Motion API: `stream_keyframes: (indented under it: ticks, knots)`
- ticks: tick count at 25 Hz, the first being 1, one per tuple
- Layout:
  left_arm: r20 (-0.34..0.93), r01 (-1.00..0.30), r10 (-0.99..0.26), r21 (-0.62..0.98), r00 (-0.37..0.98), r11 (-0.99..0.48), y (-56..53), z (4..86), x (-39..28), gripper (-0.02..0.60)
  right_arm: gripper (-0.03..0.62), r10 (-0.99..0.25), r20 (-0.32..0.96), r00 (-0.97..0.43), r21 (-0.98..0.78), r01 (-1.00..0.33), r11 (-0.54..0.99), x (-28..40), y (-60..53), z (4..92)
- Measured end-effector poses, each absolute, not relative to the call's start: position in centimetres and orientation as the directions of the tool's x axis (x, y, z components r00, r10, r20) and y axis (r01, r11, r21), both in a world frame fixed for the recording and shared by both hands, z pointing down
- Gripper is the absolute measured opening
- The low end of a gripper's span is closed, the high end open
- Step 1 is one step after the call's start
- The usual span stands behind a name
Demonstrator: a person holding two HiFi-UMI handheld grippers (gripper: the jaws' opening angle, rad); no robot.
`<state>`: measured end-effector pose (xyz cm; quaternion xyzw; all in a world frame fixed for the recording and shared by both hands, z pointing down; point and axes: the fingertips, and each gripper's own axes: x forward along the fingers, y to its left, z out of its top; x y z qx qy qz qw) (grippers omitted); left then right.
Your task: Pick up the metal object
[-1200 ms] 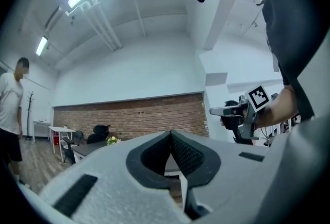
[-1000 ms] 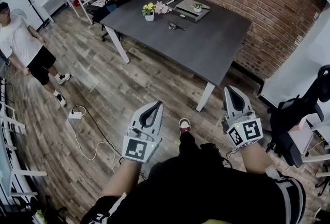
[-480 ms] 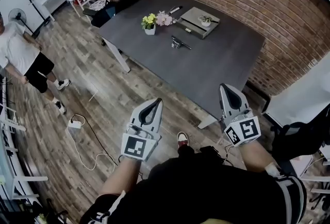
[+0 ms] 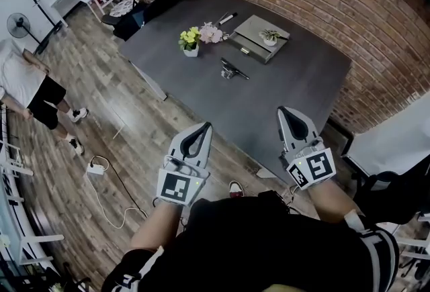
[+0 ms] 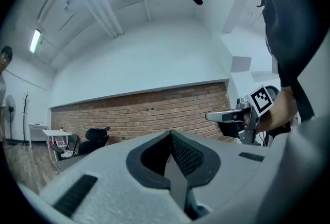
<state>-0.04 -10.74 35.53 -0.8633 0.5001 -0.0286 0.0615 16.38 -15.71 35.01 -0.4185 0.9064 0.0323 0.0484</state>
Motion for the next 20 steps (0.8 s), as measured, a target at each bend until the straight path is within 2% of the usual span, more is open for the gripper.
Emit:
stream_keyframes:
  ticks: [11,20]
  knots:
    - [-0.008,-0.857,-0.863,-0.115,0.506,-0.502,-17.7,36.7,-3.7,0.009,-0.006,-0.744,-0.083,-0.663,0.037,-0.748,0.663,11.1,-22.3,36.4]
    - [0.007,-0.807,-0.811,-0.092,0.585,-0.583,-25.9,37.7,-8.3,0.009,-0.005,-0.778,-0.068,-0.625,0.068,-0.780,0.622,5.6,-28.8,37.1]
